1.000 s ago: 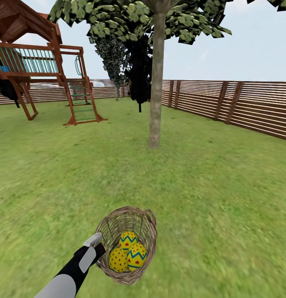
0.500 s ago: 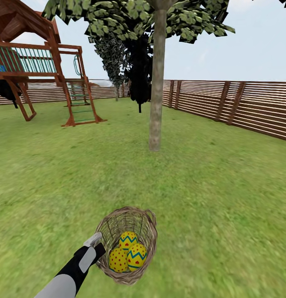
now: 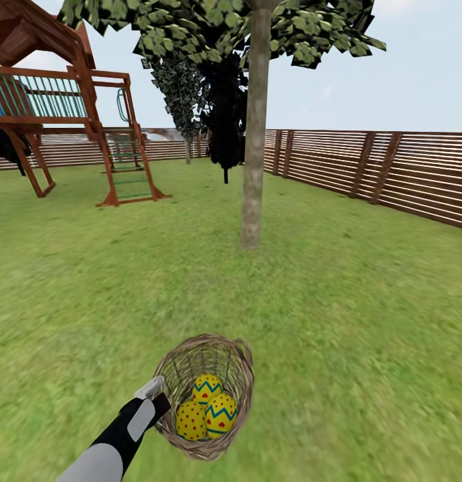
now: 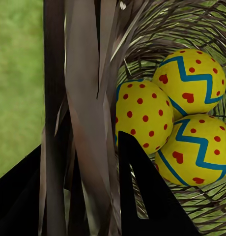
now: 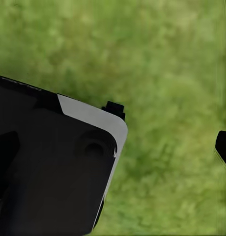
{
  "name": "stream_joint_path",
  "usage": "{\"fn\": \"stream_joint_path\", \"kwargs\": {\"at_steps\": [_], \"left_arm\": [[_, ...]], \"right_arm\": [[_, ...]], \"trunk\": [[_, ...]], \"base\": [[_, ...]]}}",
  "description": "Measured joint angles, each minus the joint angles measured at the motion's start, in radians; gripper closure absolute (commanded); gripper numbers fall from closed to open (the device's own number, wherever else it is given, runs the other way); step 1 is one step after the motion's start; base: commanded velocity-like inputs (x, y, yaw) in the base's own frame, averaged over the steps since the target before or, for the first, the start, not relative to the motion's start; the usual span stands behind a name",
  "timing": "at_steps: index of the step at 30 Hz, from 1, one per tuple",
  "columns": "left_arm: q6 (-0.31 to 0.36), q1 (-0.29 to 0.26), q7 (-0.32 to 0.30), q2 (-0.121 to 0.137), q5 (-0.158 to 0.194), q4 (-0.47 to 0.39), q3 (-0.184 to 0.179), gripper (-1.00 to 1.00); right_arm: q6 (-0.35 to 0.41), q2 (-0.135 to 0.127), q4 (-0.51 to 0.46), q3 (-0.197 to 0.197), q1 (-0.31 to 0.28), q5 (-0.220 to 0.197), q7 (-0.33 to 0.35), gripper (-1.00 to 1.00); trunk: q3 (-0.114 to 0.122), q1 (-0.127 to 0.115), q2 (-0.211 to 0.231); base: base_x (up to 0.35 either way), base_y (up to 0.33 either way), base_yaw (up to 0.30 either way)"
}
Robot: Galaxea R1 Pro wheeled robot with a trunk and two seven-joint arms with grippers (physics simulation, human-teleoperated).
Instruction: Take the three Easter eggs out of the wicker basket on the lawn in the garden, then place them on the lawn next to a single tree (choose any tree) so that all three eggs are next to the same tree and none are left in the basket.
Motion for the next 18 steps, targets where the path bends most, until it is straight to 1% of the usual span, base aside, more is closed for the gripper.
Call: {"fn": "stream_joint_path", "kwargs": {"at_steps": [18], "left_arm": [[0.0, 0.0, 0.0, 0.0, 0.0, 0.0, 0.0, 1.0]], "right_arm": [[0.001, -0.004, -0.001, 0.002, 0.0, 0.0, -0.001, -1.0]], "trunk": [[0.0, 0.0, 0.0]], "base": [[0.342, 0.0, 0.0]]}}
